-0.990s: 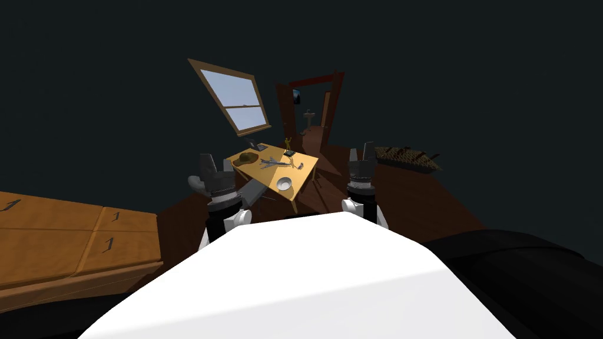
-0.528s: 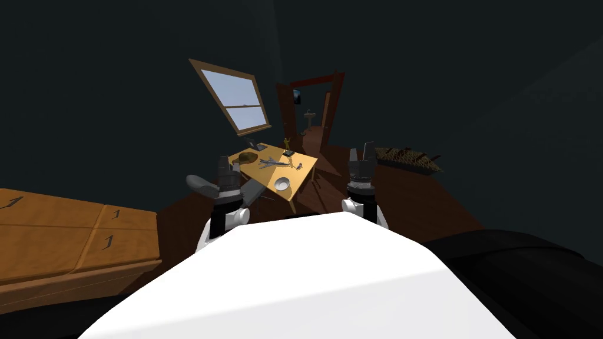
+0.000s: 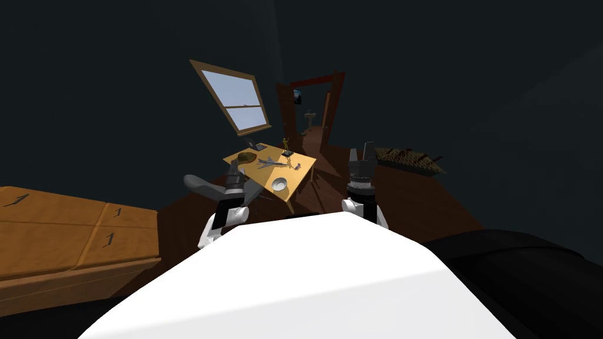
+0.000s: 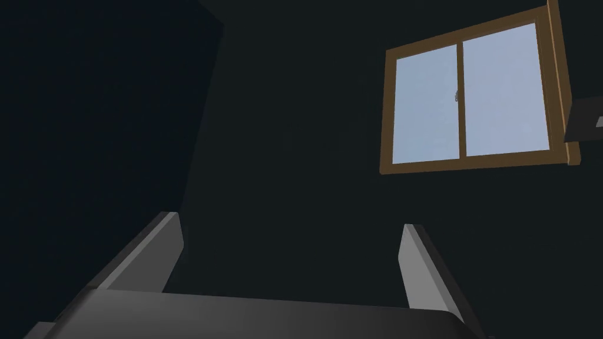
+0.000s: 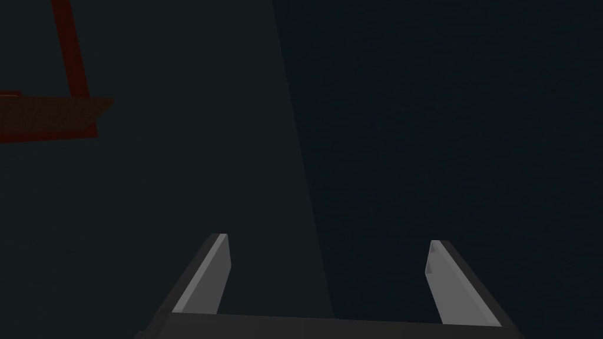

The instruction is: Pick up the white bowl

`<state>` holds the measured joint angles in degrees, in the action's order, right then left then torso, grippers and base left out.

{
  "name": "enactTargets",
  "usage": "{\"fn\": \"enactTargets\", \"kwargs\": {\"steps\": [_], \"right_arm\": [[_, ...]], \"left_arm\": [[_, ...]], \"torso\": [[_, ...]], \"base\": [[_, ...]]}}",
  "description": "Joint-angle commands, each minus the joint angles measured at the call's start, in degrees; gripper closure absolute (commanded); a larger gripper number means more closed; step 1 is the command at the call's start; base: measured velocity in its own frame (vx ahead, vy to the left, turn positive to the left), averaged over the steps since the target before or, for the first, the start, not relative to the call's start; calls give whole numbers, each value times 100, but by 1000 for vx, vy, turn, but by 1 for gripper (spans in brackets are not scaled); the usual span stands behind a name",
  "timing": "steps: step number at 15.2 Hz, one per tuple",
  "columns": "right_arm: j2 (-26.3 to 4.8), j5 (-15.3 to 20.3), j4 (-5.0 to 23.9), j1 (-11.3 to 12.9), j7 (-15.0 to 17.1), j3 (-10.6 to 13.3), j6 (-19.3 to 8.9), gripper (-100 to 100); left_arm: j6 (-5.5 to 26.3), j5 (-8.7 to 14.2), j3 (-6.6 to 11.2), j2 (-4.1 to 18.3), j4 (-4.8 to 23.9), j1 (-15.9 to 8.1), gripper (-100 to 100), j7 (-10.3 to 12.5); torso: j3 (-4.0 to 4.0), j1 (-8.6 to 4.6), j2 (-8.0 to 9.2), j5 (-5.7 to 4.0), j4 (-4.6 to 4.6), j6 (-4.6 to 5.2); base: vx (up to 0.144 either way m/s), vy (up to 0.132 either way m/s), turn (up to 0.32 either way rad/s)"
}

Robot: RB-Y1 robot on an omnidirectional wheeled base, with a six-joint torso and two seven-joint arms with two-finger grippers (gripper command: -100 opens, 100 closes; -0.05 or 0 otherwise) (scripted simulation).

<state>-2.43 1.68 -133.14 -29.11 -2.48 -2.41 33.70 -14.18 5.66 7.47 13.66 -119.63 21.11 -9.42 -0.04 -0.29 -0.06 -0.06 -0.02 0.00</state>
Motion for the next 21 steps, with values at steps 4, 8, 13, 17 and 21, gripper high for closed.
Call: {"fn": "enactTargets", "kwargs": {"steps": [4, 8, 13, 17, 21], "right_arm": [[0, 0, 0, 0, 0, 0, 0, 0], [0, 0, 0, 0, 0, 0, 0, 0], [0, 0, 0, 0, 0, 0, 0, 0], [0, 0, 0, 0, 0, 0, 0, 0], [0, 0, 0, 0, 0, 0, 0, 0]], "left_arm": [[644, 72, 84, 74, 523, -236, -100, -9], [1172, 140, 167, 114, 887, -418, -100, -3], [1550, 175, 209, 126, 1109, -510, -100, 0], [2084, 247, 294, 135, 1509, -695, -100, 6], [2537, 320, 379, 127, 1877, -879, -100, 11]], "torso": [[0, -5, 0, -1, 0, 0], [-4, -6, -7, -1, -2, 0], [-1, 4, -2, 0, 0, 0], [-2, 1, -4, 0, -1, -1], [-4, 4, -7, 0, -1, 0]], "base": [[10, -83, 22], [21, -86, 21], [10, -62, 14], [17, -67, 18], [23, -61, 14]]}}
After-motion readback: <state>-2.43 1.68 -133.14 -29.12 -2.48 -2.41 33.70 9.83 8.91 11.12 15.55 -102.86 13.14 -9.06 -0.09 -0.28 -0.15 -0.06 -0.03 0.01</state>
